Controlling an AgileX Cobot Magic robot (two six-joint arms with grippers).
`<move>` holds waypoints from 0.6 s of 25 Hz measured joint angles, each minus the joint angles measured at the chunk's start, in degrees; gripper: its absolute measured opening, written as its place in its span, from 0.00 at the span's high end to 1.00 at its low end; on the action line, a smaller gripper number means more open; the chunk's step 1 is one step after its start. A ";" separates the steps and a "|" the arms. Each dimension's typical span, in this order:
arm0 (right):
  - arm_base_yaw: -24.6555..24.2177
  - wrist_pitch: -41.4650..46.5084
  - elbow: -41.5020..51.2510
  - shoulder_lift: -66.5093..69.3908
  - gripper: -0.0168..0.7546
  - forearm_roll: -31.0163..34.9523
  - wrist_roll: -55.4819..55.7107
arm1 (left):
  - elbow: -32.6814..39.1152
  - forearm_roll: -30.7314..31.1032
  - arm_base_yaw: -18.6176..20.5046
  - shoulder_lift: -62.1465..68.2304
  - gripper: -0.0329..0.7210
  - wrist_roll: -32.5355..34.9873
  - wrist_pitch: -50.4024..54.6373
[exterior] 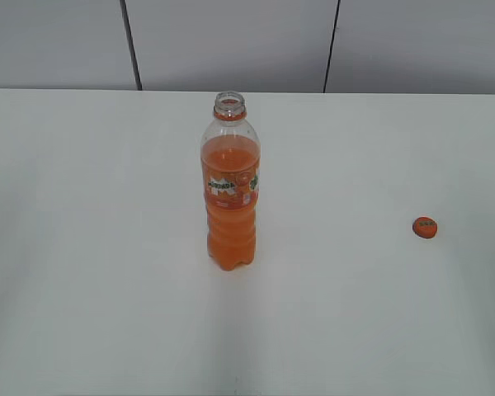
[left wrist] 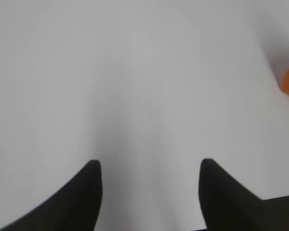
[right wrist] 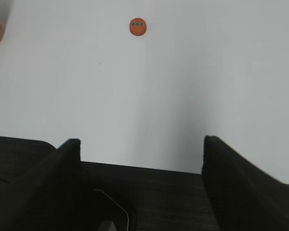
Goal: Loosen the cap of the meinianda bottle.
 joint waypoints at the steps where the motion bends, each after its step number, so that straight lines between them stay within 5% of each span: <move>1: 0.00 -0.46 1.34 -1.29 0.22 0.00 0.00 | 1.57 0.00 0.00 -1.27 0.42 0.00 -0.27; 15: 0.00 -5.07 16.67 -14.47 0.24 0.00 0.00 | 10.24 -1.68 0.00 -16.46 0.42 0.00 -1.62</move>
